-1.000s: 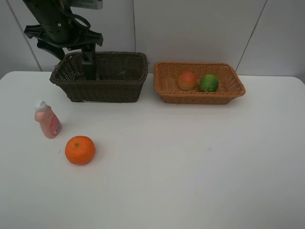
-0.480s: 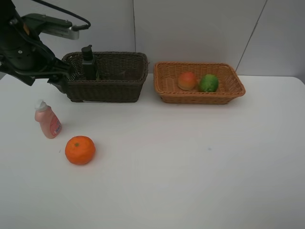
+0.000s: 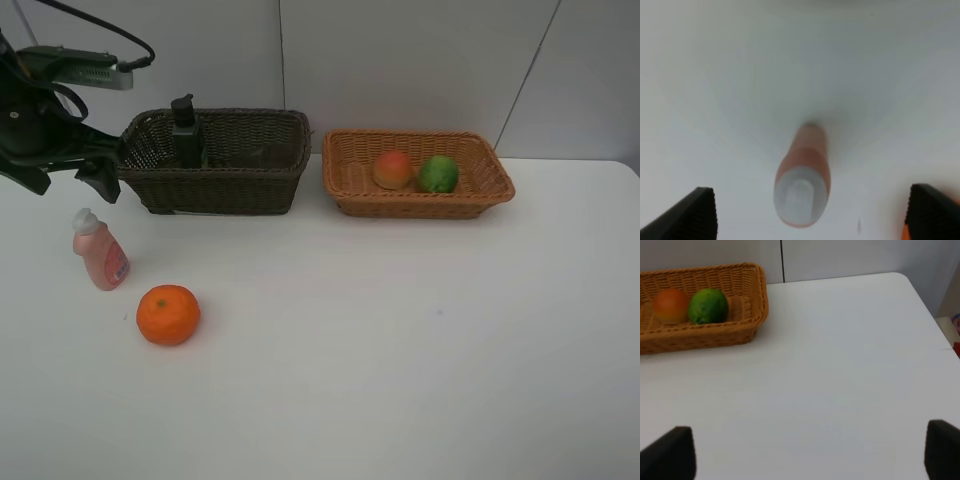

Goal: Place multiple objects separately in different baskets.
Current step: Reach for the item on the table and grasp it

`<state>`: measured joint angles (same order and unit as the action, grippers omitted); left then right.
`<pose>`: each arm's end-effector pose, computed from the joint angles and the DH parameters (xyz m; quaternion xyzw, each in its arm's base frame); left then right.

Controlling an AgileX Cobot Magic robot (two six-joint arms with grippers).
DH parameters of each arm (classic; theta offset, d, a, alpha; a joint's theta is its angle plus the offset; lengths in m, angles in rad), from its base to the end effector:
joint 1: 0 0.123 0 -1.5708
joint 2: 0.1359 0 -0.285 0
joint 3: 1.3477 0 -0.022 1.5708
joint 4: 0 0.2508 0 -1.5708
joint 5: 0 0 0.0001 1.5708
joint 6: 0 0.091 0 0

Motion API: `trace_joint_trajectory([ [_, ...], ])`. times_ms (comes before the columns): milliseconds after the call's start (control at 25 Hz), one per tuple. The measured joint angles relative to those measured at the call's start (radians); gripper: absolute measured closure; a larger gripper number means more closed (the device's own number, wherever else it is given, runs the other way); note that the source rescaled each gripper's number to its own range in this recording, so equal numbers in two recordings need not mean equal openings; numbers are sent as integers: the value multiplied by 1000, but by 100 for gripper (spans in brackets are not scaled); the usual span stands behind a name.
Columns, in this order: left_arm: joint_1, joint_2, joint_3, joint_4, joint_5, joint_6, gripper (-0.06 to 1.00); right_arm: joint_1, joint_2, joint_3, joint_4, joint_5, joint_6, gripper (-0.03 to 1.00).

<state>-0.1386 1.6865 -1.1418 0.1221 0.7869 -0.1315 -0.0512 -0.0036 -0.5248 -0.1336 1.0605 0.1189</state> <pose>0.3328 -0.0385 0.2222 0.0390 0.9847 0.0273 0.1674 -0.0093 -0.0101 0.2847 0.0752 0.8405 -0.0486 0.5344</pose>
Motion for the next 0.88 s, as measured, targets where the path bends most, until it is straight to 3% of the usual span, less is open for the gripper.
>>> trace_joint_trajectory([
  [280,5,121,-69,-27,29,31,-3,0,0,0,0,0,0,-1],
  [880,6,247,-69,-24,31,34,-3,0,0,0,0,0,0,-1],
])
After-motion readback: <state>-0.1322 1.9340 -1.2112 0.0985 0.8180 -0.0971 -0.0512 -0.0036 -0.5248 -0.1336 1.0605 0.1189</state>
